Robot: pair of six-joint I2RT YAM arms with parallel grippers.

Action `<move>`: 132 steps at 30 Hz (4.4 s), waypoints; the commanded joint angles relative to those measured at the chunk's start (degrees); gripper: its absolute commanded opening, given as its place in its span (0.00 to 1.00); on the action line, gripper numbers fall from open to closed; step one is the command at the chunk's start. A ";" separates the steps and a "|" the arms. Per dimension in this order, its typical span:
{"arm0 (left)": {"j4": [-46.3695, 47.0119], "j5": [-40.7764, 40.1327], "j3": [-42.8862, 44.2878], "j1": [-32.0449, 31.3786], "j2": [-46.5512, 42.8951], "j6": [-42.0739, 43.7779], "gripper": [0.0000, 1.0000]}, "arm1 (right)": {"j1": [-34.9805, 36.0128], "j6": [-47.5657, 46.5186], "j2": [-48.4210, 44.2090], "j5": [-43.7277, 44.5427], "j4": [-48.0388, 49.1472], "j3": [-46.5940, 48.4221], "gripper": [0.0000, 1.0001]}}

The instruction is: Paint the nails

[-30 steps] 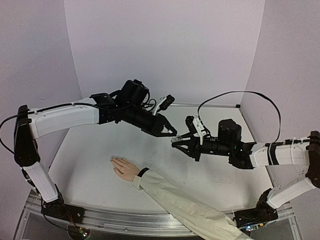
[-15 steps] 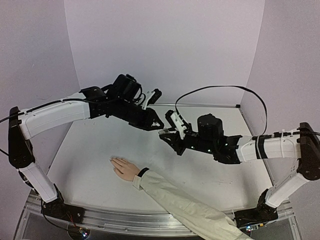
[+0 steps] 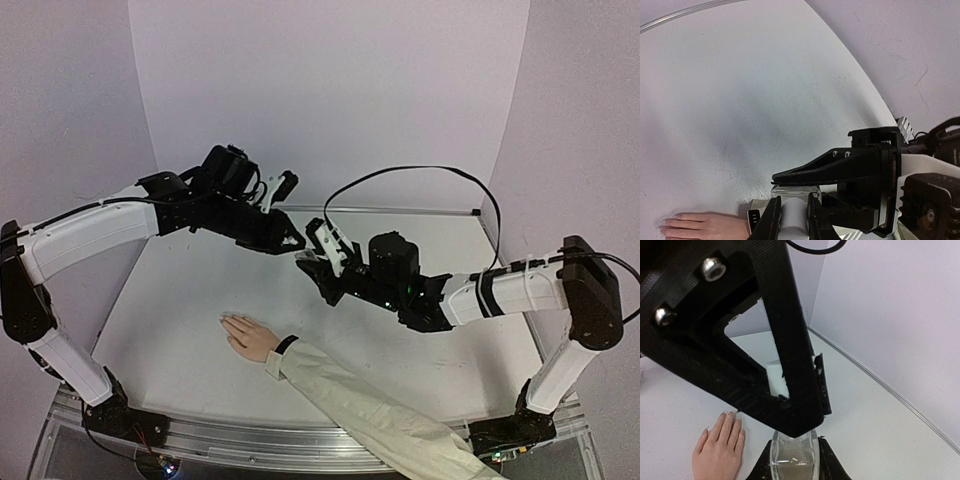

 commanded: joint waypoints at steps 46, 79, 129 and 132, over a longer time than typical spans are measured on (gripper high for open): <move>-0.09 11.54 -10.25 2.64 -22.53 14.88 0.94 | -10.86 16.99 -6.95 -37.11 0.06 11.34 0.00; 29.11 -0.20 -12.38 2.39 -18.57 -2.39 0.41 | 5.35 1.46 -1.61 5.86 -2.27 14.59 0.00; 28.86 16.85 -2.33 13.74 -5.75 -9.21 0.86 | -16.04 15.67 -3.52 -18.66 -17.49 23.66 0.00; 28.86 15.87 -0.24 13.73 -3.88 -12.90 0.76 | -12.82 15.15 -2.88 -11.92 -18.14 23.82 0.00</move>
